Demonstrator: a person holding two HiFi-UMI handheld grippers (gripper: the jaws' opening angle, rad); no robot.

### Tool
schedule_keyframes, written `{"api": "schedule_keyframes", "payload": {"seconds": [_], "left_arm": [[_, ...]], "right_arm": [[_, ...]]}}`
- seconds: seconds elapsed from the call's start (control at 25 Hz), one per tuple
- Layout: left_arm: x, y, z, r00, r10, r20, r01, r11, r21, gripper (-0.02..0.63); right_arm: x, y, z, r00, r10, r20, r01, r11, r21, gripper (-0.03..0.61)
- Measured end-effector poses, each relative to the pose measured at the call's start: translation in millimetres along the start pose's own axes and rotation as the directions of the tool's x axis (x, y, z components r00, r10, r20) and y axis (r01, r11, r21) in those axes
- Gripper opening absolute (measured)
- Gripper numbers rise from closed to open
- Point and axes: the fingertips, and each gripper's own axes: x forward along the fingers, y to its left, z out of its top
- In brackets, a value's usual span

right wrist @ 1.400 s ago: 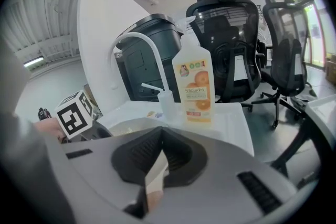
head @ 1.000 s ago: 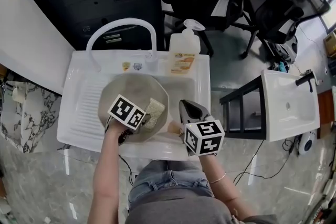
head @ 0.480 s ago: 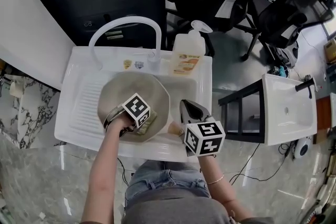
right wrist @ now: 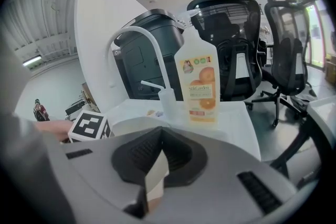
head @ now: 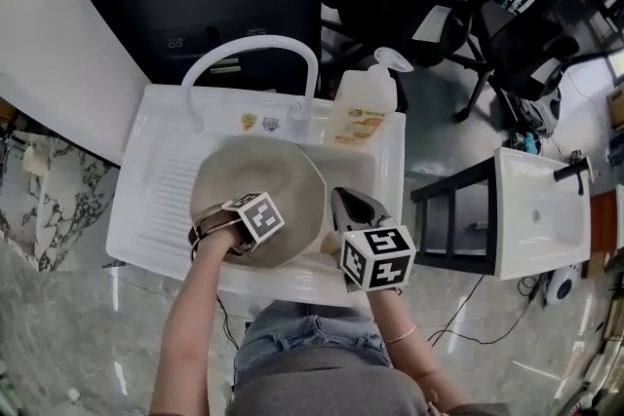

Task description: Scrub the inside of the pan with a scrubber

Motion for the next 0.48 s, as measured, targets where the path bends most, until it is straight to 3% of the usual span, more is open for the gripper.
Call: {"api": "schedule_keyframes", "payload": {"seconds": [0.48], "left_arm": [[-5, 50, -26, 0.979, 0.188, -0.085, -0.183, 0.981, 0.062, 0.060]], "right_arm": [[18, 19, 3, 0.999, 0.032, -0.021, -0.033, 0.999, -0.018, 0.011]]}}
